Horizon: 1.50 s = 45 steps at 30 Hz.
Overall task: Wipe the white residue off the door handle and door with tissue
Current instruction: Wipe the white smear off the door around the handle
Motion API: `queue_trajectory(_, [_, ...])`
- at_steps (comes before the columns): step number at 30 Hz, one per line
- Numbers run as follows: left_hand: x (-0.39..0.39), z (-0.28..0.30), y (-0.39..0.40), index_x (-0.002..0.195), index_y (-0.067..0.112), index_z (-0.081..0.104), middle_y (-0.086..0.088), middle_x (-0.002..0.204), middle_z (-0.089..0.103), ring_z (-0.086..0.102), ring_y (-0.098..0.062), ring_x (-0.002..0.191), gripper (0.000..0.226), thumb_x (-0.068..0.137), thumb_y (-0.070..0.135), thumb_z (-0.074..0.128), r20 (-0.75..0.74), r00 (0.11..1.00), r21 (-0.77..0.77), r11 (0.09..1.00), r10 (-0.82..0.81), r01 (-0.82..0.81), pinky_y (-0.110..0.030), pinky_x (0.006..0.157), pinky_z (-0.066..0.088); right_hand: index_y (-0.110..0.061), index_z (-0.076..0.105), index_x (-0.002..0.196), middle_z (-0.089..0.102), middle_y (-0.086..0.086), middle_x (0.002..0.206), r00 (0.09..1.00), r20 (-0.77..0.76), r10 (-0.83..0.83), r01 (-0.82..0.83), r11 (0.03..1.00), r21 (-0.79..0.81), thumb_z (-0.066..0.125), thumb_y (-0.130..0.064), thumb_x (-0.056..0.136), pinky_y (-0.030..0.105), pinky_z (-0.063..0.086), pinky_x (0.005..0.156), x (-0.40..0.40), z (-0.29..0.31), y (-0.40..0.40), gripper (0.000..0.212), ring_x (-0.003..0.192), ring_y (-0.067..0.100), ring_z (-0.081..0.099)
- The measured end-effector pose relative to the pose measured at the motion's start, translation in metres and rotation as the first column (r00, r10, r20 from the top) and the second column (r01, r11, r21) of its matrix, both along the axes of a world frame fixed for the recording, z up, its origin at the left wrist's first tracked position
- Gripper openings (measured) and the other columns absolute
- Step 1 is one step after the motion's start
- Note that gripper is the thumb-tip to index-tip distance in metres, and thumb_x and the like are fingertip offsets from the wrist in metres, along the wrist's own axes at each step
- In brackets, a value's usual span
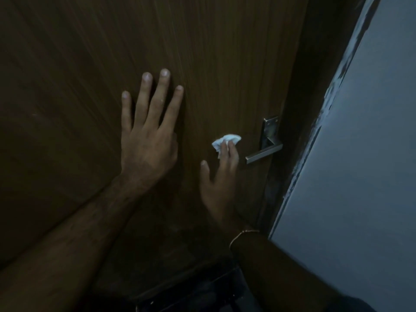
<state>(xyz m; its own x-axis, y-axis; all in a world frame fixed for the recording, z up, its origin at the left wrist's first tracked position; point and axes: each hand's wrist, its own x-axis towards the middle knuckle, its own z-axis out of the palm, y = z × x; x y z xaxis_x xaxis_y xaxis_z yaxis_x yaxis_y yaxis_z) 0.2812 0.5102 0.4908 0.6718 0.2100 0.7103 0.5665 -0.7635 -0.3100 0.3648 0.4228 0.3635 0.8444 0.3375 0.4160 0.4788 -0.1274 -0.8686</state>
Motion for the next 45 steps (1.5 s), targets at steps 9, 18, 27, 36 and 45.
queue_trajectory(9, [-0.002, 0.001, 0.001, 0.157, 0.021, 0.016, -0.006, 0.166, 0.001, -0.004, -0.027, 0.153, 0.090, 0.081, 0.020, 0.066, 0.010, 1.000, -0.022, 0.999, -0.024, 0.024, -0.050, 0.120, -0.004, -0.016, 0.037, 0.149, 0.029, 0.001, 0.156, 0.998, 0.063, 0.012, -0.018, 0.996, 0.083, 0.060, -0.024, 0.094, 0.006, 0.025, 0.108, -0.006, 0.027, -0.002, 0.060, 0.139, 0.005, 0.030])
queue_trajectory(18, [-0.002, 0.003, 0.002, 0.157, 0.021, 0.019, -0.004, 0.166, 0.000, -0.003, -0.025, 0.153, 0.090, 0.080, 0.020, 0.067, 0.001, 1.000, -0.035, 0.999, -0.019, 0.019, -0.048, 0.120, -0.004, -0.013, 0.062, 0.120, 0.053, -0.001, 0.129, 1.000, 0.028, -0.001, -0.005, 0.979, 0.206, 0.063, -0.013, 0.093, 0.025, 0.051, 0.096, 0.002, 0.032, 0.002, 0.027, 0.118, 0.009, 0.054])
queue_trajectory(27, [-0.004, 0.005, 0.000, 0.155, 0.018, 0.024, -0.004, 0.166, 0.004, 0.000, -0.025, 0.153, 0.085, 0.082, 0.020, 0.066, -0.015, 1.000, -0.038, 0.999, -0.021, 0.021, -0.052, 0.120, 0.006, -0.009, 0.066, 0.107, 0.057, 0.002, 0.118, 0.992, 0.002, 0.123, -0.121, 0.971, 0.205, 0.062, -0.006, 0.092, 0.031, 0.055, 0.089, -0.013, 0.045, 0.008, 0.016, 0.107, 0.009, 0.058])
queue_trajectory(36, [-0.005, 0.006, 0.002, 0.156, 0.020, 0.022, -0.004, 0.166, 0.003, 0.000, -0.025, 0.153, 0.099, 0.072, 0.018, 0.074, -0.044, 0.999, -0.036, 0.999, -0.012, 0.011, -0.050, 0.120, 0.006, -0.009, 0.068, 0.108, 0.057, 0.005, 0.114, 0.944, 0.325, 0.049, -0.132, 0.962, 0.240, 0.063, -0.001, 0.088, 0.038, 0.052, 0.088, 0.010, 0.086, 0.022, 0.022, 0.103, 0.019, 0.055])
queue_trajectory(45, [-0.008, 0.008, -0.002, 0.156, 0.021, 0.020, -0.004, 0.166, 0.002, 0.000, -0.026, 0.153, 0.093, 0.073, 0.011, 0.060, -0.063, 0.998, -0.044, 0.999, -0.011, 0.008, -0.052, 0.120, 0.006, -0.014, 0.069, 0.102, 0.060, 0.003, 0.112, 0.954, 0.209, 0.215, -0.187, 0.971, -0.148, 0.053, -0.009, 0.091, 0.035, 0.049, 0.089, 0.002, -0.054, 0.009, 0.020, 0.102, 0.017, 0.055])
